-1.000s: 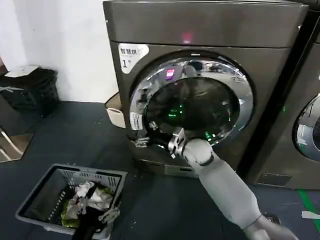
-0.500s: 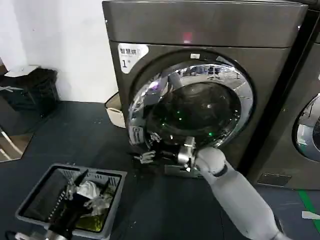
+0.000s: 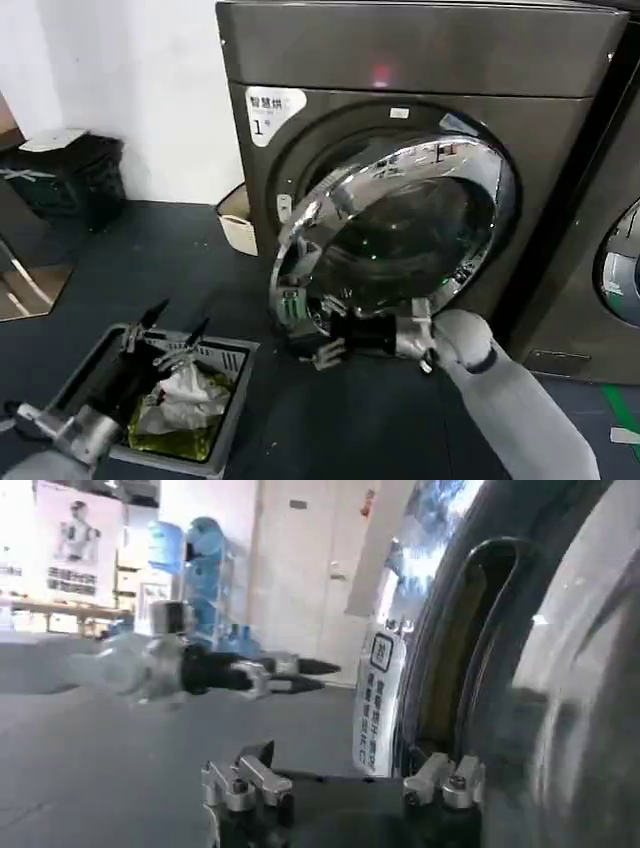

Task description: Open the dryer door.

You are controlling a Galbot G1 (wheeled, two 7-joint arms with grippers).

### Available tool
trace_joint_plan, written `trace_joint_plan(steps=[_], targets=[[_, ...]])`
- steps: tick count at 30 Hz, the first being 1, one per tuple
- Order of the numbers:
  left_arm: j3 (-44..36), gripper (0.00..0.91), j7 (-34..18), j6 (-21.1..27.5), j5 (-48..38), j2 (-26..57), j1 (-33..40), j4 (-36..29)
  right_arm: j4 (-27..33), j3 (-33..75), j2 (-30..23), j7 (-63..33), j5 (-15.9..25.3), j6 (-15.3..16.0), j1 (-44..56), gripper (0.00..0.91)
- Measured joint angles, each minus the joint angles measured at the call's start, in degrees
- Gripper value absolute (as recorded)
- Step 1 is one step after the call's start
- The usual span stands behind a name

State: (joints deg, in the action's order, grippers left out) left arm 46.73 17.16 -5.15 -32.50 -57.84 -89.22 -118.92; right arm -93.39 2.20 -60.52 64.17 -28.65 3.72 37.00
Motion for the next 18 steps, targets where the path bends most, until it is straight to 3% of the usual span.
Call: trace_joint_plan(steps=[8, 18], targets=[[-3.7, 0.907, 1.5, 1.3, -6.2, 7.6, 5.5, 5.2, -0.6, 3.2, 1.9, 5.2, 0.1, -0.7, 3.7, 0.907], [-7.4, 0.907, 3.7, 7.9, -12.6, 14.7, 13.5, 9.1, -0.6, 8.3, 3.7, 12.4, 0.8, -1.8, 8.5, 0.907]])
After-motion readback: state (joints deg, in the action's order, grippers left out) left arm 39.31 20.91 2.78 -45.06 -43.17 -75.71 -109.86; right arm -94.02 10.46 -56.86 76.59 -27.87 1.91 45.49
